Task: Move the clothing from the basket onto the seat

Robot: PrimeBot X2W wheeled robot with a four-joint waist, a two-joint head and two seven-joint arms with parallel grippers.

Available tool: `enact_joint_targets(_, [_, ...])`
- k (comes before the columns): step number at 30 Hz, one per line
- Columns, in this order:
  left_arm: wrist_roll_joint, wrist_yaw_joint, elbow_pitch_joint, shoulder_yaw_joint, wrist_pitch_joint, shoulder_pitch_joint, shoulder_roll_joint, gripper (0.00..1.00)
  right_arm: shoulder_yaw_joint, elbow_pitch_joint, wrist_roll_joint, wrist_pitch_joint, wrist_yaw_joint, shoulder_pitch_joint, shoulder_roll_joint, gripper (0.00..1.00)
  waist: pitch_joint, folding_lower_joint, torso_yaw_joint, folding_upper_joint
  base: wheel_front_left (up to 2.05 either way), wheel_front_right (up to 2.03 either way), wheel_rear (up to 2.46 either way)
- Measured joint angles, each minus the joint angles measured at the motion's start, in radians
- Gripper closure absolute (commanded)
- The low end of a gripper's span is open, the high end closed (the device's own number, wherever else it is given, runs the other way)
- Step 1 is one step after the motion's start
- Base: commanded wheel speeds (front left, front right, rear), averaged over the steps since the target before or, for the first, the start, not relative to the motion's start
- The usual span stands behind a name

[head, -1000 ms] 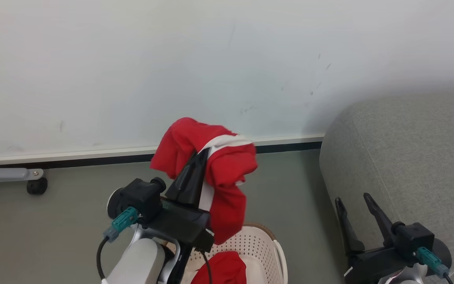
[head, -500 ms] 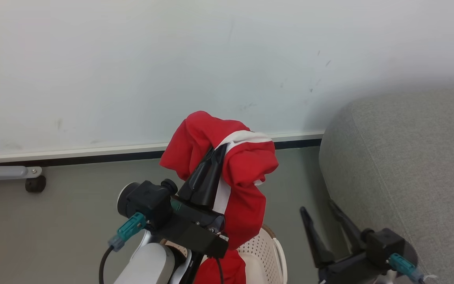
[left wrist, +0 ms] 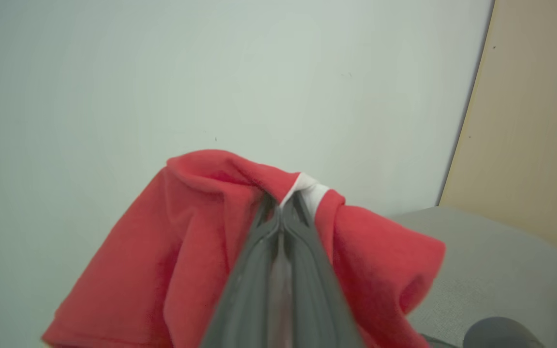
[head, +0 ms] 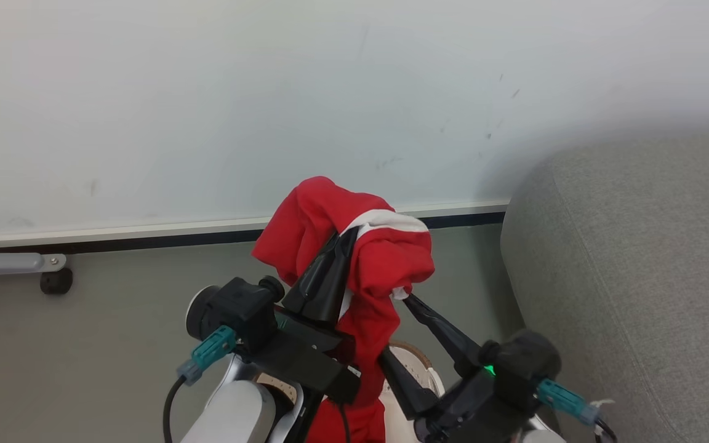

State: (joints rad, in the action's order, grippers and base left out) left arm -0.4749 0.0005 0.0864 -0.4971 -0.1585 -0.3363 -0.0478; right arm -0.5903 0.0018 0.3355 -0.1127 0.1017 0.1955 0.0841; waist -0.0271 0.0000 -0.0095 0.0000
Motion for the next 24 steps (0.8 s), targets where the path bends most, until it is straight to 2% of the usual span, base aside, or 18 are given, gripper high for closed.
enact_joint_targets(9, [0.002,0.0,-0.004,-0.035,0.033,0.0,-0.001,1.0,-0.055,0.075,0.026,0.048,0.01,0.111,-0.008,0.0,0.009,0.0,0.011,0.0,0.0,0.0,0.0])
enact_joint_targets(10, [0.002,-0.001,-0.004,-0.039,0.036,0.0,-0.001,1.0,-0.058,0.082,0.033,0.051,0.01,0.119,-0.009,0.15,0.01,0.0,0.013,0.0001,0.0,0.0,0.0])
enact_joint_targets(11, [0.002,-0.001,-0.004,-0.043,0.04,0.0,-0.001,1.0,-0.058,0.087,0.036,0.051,0.011,0.126,-0.011,0.53,0.01,0.0,0.016,0.0001,0.0,0.0,0.0])
enact_joint_targets(12, [0.002,-0.001,-0.004,-0.043,0.043,0.0,0.0,1.0,-0.062,0.096,0.039,0.052,0.013,0.133,-0.011,1.0,0.011,0.0,0.018,0.0001,0.0,0.0,0.0])
enact_joint_targets(24, [0.002,0.0,-0.004,-0.04,0.053,0.0,-0.007,1.0,-0.08,0.145,0.089,0.058,0.013,0.166,-0.013,1.0,0.013,0.0,0.023,0.0,0.0,0.0,0.0])
